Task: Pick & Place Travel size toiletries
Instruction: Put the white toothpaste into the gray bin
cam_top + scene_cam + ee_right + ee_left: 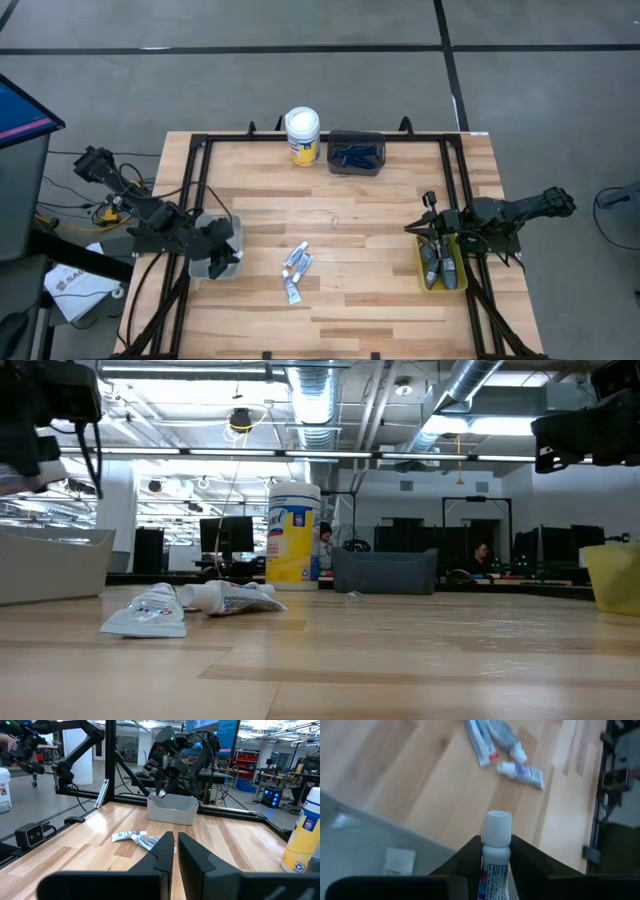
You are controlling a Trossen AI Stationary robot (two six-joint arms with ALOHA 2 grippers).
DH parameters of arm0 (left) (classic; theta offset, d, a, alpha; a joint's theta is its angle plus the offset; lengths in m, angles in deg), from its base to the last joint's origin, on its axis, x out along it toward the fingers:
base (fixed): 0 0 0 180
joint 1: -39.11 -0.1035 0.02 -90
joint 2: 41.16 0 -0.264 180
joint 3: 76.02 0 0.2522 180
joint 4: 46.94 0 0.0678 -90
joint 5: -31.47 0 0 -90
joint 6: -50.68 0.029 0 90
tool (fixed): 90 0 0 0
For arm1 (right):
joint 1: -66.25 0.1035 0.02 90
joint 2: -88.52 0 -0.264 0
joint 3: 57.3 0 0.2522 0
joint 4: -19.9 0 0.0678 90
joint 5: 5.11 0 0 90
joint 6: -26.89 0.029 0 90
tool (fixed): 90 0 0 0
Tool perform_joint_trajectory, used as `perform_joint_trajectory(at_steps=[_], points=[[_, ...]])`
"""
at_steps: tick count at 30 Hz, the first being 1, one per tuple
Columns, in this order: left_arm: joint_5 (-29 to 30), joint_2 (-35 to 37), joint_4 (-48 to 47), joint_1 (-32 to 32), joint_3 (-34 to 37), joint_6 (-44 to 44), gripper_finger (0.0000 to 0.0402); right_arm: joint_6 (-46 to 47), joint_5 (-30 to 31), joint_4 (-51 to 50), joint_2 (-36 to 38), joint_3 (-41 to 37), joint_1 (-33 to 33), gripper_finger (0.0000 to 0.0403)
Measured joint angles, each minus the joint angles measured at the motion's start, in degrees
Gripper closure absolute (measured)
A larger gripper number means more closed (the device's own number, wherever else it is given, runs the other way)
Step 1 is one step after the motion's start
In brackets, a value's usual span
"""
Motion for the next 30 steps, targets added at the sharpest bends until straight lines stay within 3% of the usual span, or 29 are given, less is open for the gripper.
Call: perform_joint_trajectory(at_steps=[9, 23, 27, 30], points=[[-8.08, 0.0, -0.39, 0.0, 0.06, -0.82, 0.0315, 0.0, 0.0, 0.01, 0.01, -0.01, 0.01, 0.0386], [-8.13, 0.0, 0.33, 0.0, 0.04, 3.32, 0.0236, 0.0, 0.02, 0.02, 0.01, -0.02, 0.02, 0.0386], [-4.83, 0.0, 12.07, 0.0, 0.04, 5.46, 0.0224, 0.0, 0.0, 0.0, 0.0, 0.0, 0.02, 0.0386], [-1.31, -0.02, 25.66, 0.0, 0.0, 16.72, 0.0222, 0.0, 0.01, 0.02, 0.01, 0.0, 0.02, 0.0386]])
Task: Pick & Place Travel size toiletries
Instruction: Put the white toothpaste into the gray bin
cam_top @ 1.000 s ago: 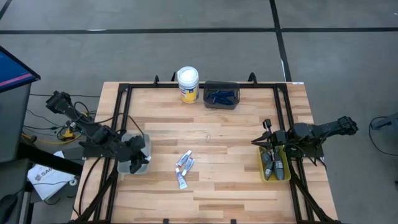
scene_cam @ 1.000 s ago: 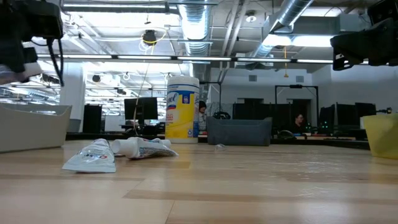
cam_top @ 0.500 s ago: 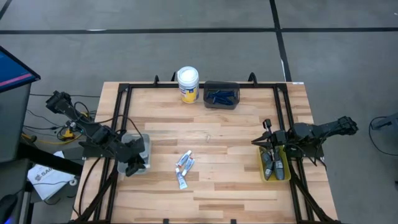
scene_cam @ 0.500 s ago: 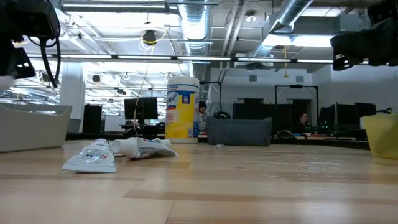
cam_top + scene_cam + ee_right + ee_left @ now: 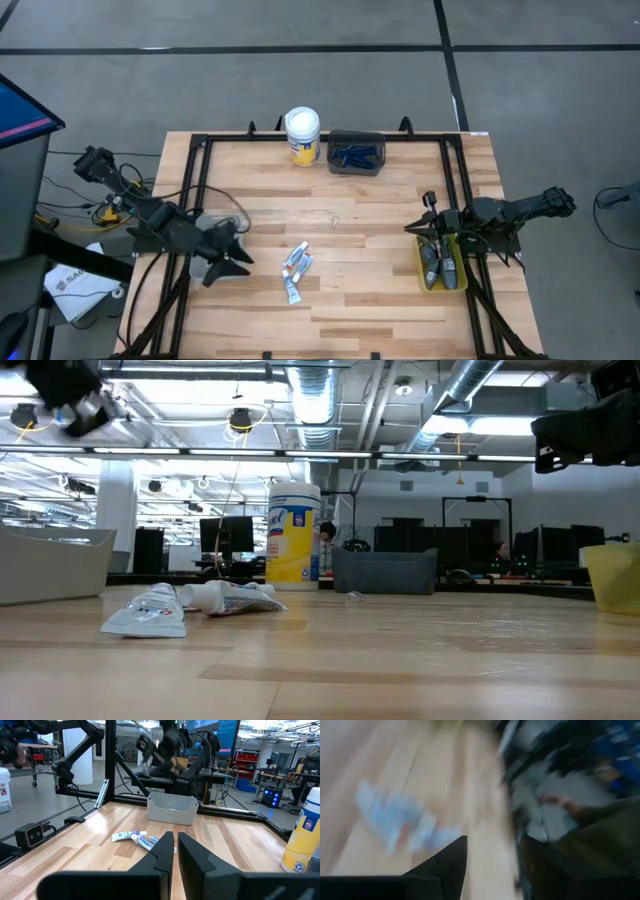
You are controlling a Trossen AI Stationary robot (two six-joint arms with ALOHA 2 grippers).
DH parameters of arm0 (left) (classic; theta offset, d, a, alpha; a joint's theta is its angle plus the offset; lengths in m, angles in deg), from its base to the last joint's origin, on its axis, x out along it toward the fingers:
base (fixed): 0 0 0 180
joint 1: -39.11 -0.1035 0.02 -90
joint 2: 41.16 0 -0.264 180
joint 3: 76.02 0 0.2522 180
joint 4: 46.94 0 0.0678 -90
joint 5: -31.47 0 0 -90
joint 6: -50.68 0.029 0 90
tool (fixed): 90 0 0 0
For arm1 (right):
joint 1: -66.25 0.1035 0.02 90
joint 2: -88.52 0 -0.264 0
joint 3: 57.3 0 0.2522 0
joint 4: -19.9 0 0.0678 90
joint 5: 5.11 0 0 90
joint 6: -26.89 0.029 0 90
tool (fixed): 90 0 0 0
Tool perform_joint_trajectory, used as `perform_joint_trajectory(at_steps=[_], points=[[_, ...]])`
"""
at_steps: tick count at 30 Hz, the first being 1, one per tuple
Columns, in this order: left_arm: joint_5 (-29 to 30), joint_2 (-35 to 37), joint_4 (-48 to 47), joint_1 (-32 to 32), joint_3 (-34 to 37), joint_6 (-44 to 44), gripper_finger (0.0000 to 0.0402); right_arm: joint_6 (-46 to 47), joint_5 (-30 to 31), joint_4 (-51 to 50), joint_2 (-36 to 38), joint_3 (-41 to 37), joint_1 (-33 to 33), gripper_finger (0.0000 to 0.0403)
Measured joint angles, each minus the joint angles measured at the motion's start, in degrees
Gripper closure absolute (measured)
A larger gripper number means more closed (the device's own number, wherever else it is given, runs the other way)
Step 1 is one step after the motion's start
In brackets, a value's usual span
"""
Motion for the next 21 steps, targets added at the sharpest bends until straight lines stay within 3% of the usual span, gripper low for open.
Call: perform_joint_trajectory(at_steps=[3, 7, 14, 21], points=[[2.9, -1.89, 11.51, 0.02, -0.11, 15.38, 0.0222, 0.0, -0.01, -0.02, -0.01, -0.02, 0.0, 0.0386], [5.13, -7.45, 16.32, -0.32, -0.11, 29.21, 0.0216, 0.0, 0.01, -0.02, 0.01, -0.02, 0.0, 0.0386], [-0.62, -22.89, 16.26, -3.39, -0.09, 30.7, 0.0159, 0.0, -0.01, 0.0, -0.01, -0.02, 0.0, 0.0386], [-3.29, -34.12, 19.76, -5.05, -0.13, 39.38, 0.0114, 0.0, 0.01, 0.0, 0.01, -0.02, 0.0, 0.0386]])
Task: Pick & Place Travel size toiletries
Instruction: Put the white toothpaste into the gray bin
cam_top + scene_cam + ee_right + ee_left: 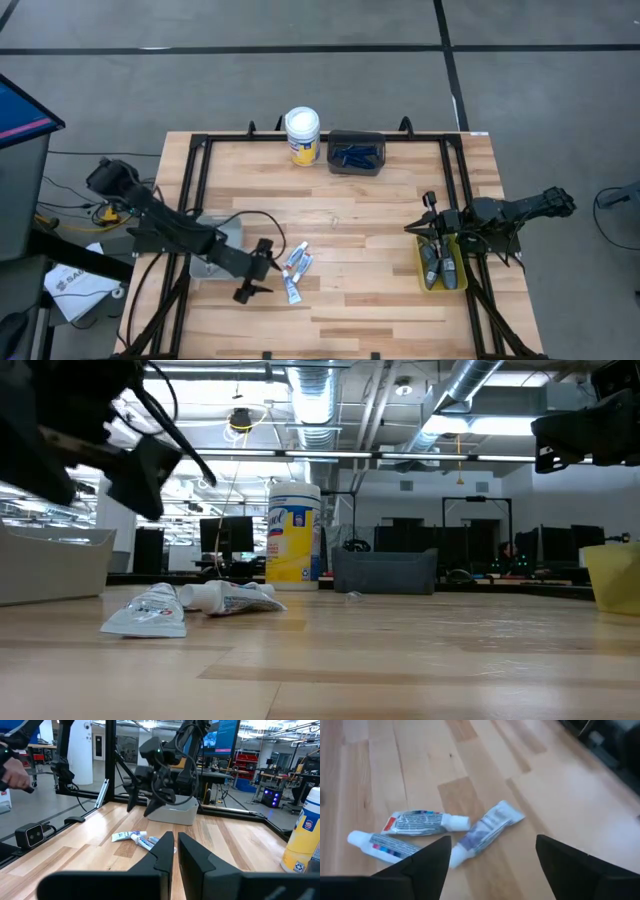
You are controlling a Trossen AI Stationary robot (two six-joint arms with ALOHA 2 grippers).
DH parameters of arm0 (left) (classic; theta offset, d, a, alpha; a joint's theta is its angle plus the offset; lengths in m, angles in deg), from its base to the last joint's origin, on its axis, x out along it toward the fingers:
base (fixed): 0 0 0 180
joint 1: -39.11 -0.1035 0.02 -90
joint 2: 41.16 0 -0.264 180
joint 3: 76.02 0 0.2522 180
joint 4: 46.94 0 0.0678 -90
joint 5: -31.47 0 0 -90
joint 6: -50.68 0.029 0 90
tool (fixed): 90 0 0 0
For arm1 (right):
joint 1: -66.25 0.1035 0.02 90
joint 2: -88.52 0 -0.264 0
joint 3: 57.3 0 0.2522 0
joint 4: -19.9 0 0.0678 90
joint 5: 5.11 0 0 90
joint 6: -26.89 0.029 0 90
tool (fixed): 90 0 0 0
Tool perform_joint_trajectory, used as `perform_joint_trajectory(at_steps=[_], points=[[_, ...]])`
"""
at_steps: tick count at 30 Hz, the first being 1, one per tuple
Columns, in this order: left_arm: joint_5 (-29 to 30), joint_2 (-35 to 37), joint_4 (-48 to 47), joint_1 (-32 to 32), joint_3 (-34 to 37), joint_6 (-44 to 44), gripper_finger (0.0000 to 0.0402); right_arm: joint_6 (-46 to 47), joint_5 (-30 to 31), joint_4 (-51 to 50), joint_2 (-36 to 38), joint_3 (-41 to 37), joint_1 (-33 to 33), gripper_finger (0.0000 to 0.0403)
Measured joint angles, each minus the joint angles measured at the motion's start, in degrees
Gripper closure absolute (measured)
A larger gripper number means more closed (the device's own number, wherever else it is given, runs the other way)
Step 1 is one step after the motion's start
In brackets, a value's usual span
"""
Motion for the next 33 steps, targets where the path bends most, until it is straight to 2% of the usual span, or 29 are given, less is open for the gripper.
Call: perform_joint_trajectory(at_steps=[6, 14, 24, 27, 33], points=[[-3.44, -4.62, 0.2, -4.43, -2.51, 8.17, 0.0112, 0.0, -0.02, -0.02, -0.01, 0.01, -0.01, 0.0386], [-13.89, -11.19, 0.11, -9.29, -5.16, 14.55, 0.0112, 0.0, -0.02, -0.02, -0.02, 0.01, -0.02, 0.0386], [-14.3, -15.31, 0.19, -9.16, -5.2, 17.7, 0.0114, 0.0, -0.02, -0.02, 0.0, 0.02, 0.0, 0.0386], [-14.3, -15.33, 0.22, -9.1, -5.2, 17.61, 0.013, 0.0, -0.02, -0.01, -0.01, 0.01, 0.0, 0.0386], [-14.24, -15.33, 0.22, -8.16, -5.2, 17.59, 0.0188, 0.0, -0.02, -0.02, -0.01, 0.01, 0.0, 0.0386]])
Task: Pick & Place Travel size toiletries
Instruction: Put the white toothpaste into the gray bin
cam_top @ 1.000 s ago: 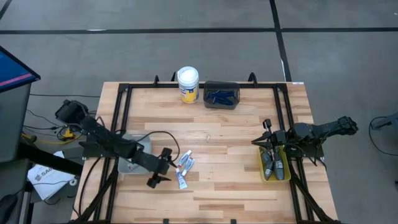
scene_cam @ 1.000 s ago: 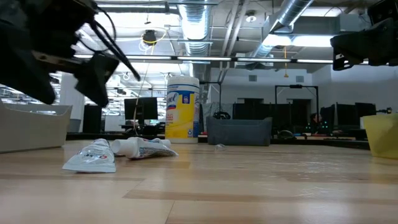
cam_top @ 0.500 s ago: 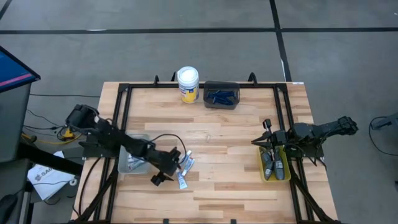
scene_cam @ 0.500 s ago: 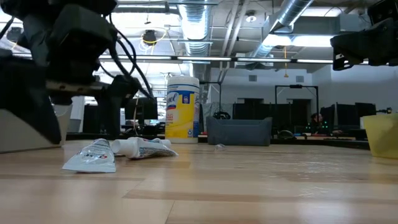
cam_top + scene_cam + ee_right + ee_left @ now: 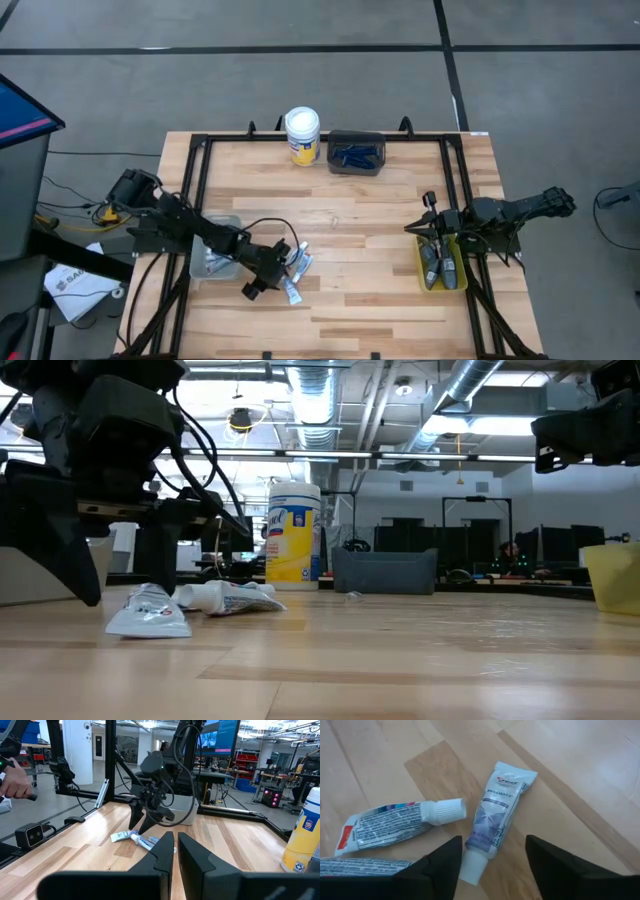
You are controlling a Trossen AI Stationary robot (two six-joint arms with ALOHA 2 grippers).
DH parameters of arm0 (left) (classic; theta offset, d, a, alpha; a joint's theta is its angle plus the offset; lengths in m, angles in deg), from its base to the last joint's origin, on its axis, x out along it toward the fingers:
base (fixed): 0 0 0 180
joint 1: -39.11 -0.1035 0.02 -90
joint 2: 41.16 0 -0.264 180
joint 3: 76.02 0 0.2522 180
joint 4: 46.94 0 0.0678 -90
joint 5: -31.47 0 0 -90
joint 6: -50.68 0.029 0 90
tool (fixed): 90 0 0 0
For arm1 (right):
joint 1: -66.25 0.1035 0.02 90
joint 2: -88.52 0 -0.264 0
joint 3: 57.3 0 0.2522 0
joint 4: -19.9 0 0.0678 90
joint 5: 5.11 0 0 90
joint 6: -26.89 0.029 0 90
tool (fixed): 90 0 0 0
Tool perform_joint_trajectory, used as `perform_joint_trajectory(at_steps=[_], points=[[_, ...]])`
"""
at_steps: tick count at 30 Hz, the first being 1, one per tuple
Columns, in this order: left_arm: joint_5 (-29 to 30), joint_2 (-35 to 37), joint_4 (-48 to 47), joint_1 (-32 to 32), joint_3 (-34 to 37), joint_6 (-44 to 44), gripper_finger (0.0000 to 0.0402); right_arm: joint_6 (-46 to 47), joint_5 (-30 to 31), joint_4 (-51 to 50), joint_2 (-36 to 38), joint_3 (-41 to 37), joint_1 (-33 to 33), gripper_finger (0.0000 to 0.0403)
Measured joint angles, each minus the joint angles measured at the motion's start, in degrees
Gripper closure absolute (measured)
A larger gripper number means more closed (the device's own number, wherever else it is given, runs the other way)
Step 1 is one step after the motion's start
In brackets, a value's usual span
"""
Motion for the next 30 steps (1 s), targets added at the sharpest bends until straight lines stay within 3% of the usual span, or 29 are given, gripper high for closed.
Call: perform_joint_trajectory(at_steps=[8, 20, 30], points=[[1.65, 0.0, 0.0, 0.24, 0.0, -0.04, 0.0221, 0.0, 0.0, 0.0, -0.01, -0.01, 0.0, 0.0386], [2.15, -0.15, 0.42, 0.57, 1.81, -0.09, 0.0191, 0.02, 0.0, 0.0, 0.01, -0.01, 0.0, 0.0386], [2.28, -0.15, 1.27, 0.59, 1.9, -0.06, 0.0254, 0.0, 0.0, 0.02, 0.01, 0.01, -0.02, 0.0386]])
